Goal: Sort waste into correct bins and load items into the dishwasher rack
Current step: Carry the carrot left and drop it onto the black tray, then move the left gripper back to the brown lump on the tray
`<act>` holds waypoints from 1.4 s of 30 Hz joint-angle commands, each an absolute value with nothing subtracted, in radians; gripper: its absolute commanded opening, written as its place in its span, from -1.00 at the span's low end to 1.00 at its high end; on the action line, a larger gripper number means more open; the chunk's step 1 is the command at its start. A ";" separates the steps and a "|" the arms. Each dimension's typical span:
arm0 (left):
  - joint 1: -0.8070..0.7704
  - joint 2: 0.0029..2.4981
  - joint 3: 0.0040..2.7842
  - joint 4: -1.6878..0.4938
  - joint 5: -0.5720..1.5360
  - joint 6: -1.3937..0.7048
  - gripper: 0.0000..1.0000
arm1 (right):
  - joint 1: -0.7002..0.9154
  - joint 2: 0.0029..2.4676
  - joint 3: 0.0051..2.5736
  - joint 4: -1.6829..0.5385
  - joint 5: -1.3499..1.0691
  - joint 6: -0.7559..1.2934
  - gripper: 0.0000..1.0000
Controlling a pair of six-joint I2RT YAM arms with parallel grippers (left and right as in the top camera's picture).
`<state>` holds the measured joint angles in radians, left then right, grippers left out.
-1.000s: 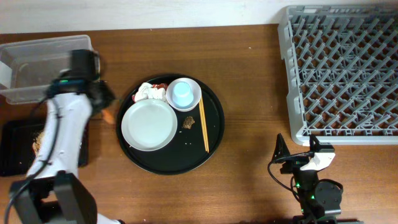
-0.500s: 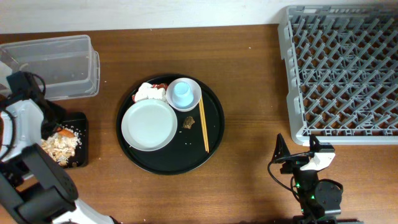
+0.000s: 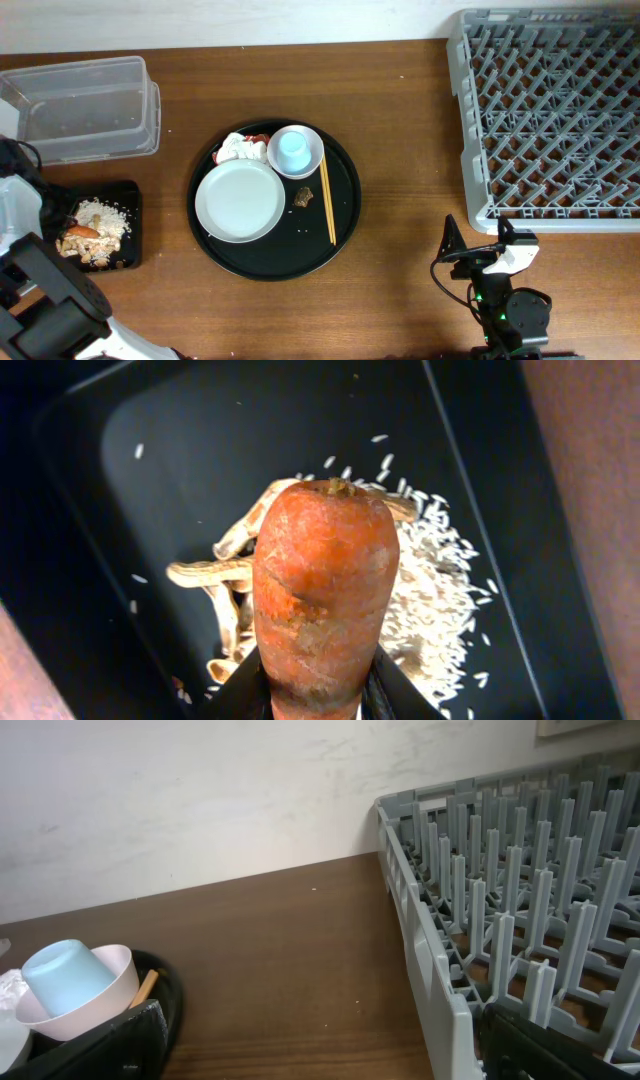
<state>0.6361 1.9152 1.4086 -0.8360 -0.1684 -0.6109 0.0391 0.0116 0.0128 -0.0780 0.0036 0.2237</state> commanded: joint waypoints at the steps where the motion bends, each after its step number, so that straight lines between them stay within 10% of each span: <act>1: 0.637 1.915 1.402 -0.818 -0.109 -0.621 -0.49 | 0.044 0.004 0.006 -0.082 0.012 0.214 0.97; 17: 0.638 1.978 1.388 -0.804 -0.060 -0.613 -0.48 | 0.044 0.004 0.006 -0.082 0.012 0.214 0.97; 21: 0.638 1.978 1.388 -0.804 -0.060 -0.613 -0.05 | 0.044 0.004 0.006 -0.081 0.012 0.214 0.97; 30: 0.639 1.963 1.507 -0.897 -0.113 -0.583 0.15 | 0.044 0.004 0.006 -0.082 0.012 0.214 0.96; 42: 0.587 1.787 1.622 -1.064 0.409 -0.508 0.12 | 0.044 0.004 0.006 -0.082 0.012 0.214 0.97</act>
<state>0.6304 1.8847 1.6009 -1.0256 0.2050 -0.5705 0.0391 0.0116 0.0128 -0.0776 0.0036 0.2237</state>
